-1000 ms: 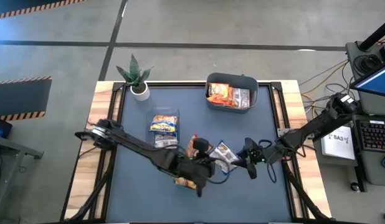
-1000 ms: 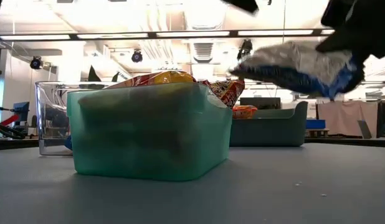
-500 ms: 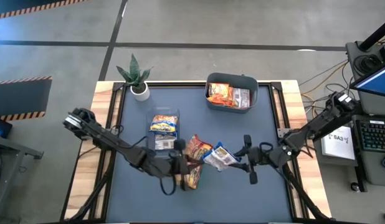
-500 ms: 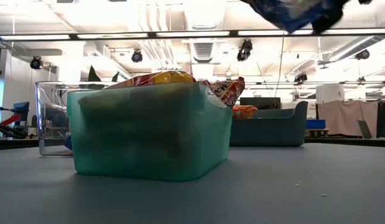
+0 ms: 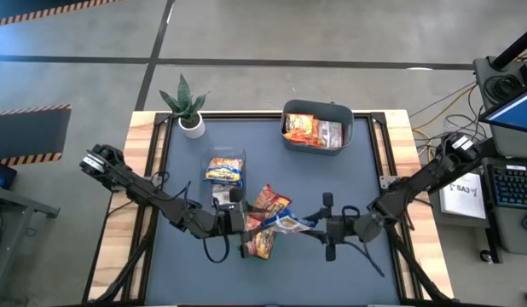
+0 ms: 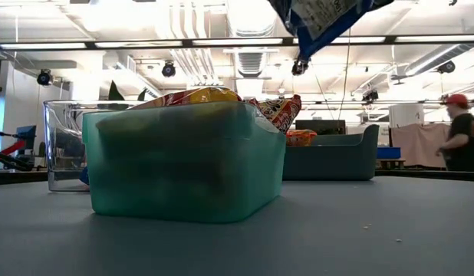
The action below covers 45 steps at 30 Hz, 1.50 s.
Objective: Sort Maruchan noodles
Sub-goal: Put the blue noodle pack into the transparent bin
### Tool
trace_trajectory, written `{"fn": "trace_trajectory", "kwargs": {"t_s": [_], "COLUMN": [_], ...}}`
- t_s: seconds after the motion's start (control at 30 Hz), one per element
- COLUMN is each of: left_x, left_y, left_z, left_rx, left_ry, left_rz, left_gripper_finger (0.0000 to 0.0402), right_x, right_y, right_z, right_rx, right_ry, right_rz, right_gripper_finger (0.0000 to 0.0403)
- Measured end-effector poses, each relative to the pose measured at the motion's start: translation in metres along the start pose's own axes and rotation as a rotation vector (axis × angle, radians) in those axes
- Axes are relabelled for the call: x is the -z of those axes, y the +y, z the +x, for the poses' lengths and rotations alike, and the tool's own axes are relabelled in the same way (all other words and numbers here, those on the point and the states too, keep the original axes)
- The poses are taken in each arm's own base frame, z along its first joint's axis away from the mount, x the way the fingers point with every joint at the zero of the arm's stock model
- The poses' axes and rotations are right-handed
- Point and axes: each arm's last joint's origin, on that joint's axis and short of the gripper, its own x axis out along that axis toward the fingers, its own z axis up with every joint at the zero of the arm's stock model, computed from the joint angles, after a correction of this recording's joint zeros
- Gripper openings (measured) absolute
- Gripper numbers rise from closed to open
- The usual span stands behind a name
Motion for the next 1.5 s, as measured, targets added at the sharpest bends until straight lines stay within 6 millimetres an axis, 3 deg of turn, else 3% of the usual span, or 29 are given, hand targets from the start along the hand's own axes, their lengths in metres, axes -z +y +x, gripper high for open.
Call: {"fn": "trace_trajectory", "kwargs": {"t_s": [0.2,0.33,0.63,0.9,1.13,1.5], "left_x": [0.007,0.013,0.013,0.004,0.014,0.03], "left_y": [-0.001,-0.006,-0.007,-0.002,-0.009,-0.017], "left_z": [0.003,0.005,0.005,-0.008,-0.004,0.011], "left_rx": [-0.046,-0.014,-0.009,0.007,0.087,0.048], "left_ry": [0.044,0.056,0.057,0.086,0.122,0.106], "left_rz": [0.042,0.041,0.048,0.041,-0.033,-0.083], "left_gripper_finger": [0.0249,0.0281,0.0276,0.0275,0.0274,0.0274], "right_x": [0.002,0.003,0.003,0.003,0.003,0.003], "right_y": [0.007,0.006,0.005,0.005,0.005,0.005], "right_z": [0.01,0.011,0.011,0.011,0.011,0.011], "right_rx": [-0.003,0.001,0.011,0.011,0.011,0.008], "right_ry": [0.024,0.033,0.034,0.035,0.037,0.037], "right_rz": [-0.035,-0.036,-0.028,-0.026,-0.033,-0.037], "right_gripper_finger": [0.0132,0.0132,0.0132,0.0132,0.0132,0.0132]}}
